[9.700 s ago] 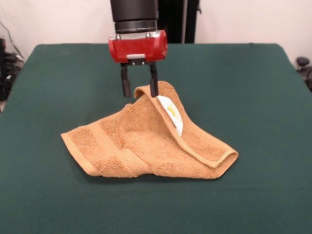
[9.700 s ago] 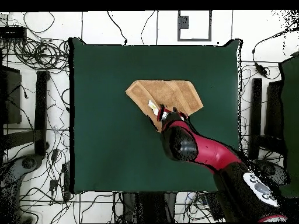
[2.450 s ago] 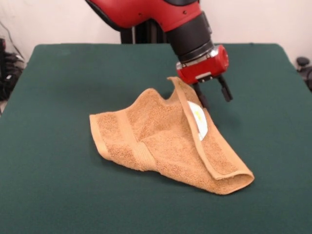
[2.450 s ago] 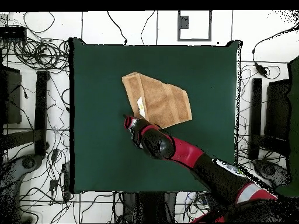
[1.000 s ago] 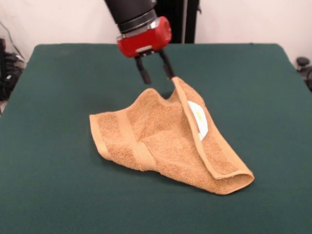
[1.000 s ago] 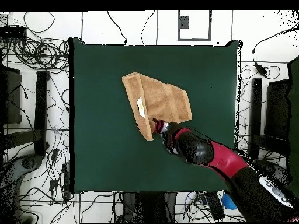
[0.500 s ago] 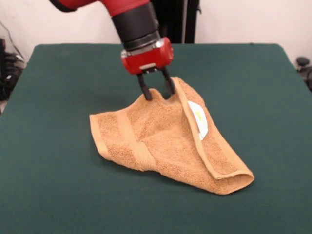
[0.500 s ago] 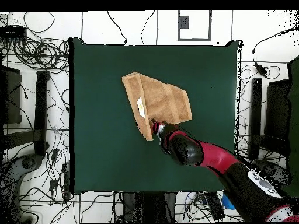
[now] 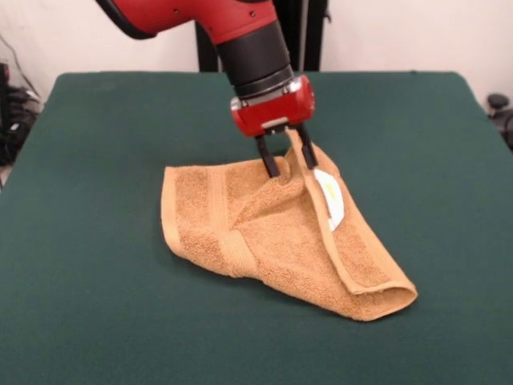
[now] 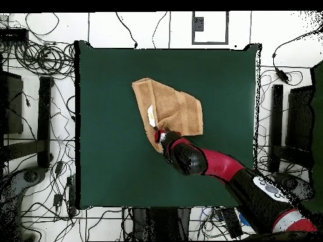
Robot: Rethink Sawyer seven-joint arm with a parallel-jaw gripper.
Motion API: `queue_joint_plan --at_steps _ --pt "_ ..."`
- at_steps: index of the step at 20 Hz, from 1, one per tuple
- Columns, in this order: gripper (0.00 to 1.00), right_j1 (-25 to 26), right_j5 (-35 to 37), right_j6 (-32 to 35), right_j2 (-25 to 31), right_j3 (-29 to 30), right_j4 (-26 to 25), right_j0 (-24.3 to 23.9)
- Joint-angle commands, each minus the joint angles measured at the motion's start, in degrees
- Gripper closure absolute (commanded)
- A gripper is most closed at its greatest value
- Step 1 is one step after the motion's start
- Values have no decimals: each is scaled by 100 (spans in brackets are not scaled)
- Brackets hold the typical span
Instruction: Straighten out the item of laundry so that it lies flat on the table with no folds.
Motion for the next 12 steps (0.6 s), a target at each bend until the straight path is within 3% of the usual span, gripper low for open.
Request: queue_joint_plan --at_steps 1,12 --pt "0 184 69 555 17 -544 10 252" --pt "0 58 99 634 27 -374 52 228"
